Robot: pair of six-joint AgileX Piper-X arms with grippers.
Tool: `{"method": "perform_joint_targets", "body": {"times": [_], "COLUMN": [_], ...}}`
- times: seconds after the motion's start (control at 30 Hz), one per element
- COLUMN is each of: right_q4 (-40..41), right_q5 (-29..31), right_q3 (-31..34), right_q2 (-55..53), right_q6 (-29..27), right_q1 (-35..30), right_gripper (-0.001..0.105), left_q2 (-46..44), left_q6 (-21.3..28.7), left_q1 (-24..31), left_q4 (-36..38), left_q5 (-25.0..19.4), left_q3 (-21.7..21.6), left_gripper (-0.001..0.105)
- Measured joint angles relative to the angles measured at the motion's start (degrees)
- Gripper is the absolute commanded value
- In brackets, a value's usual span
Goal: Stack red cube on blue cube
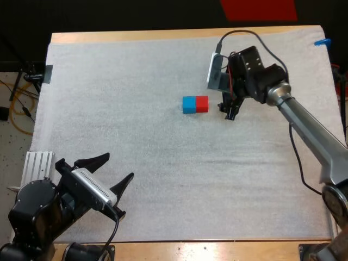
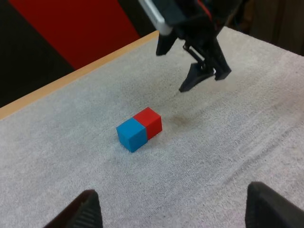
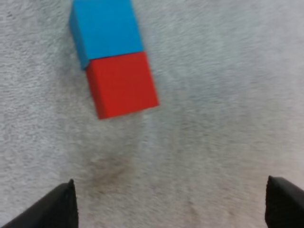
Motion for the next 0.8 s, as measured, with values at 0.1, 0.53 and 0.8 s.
{"method": "perform_joint_targets", "body": {"times": [0.1, 0.53, 0.8], "right_q4": [0.2, 1.5, 2.0], "right_q5": [-1.9, -6.3, -7.3], "right_q3": [-0.3, -10.7, -11.3], "right_q2": [1.9, 12.6, 15.6], "right_q6": [0.0, 0.9, 0.9], "right_q1": [0.5, 2.8, 2.9], "right_gripper": [0.077, 0.077, 0.077], "left_q2": [0.0, 0.0, 0.0], "left_q6": [0.0, 0.0, 0.0], "left_q1": [0.0, 0.0, 0.0], "left_q4": [0.0, 0.0, 0.0], "left_q5": [0.0, 0.0, 0.0], "left_q3": [0.0, 0.0, 0.0], "left_gripper": [0.063, 0.063, 0.063]}}
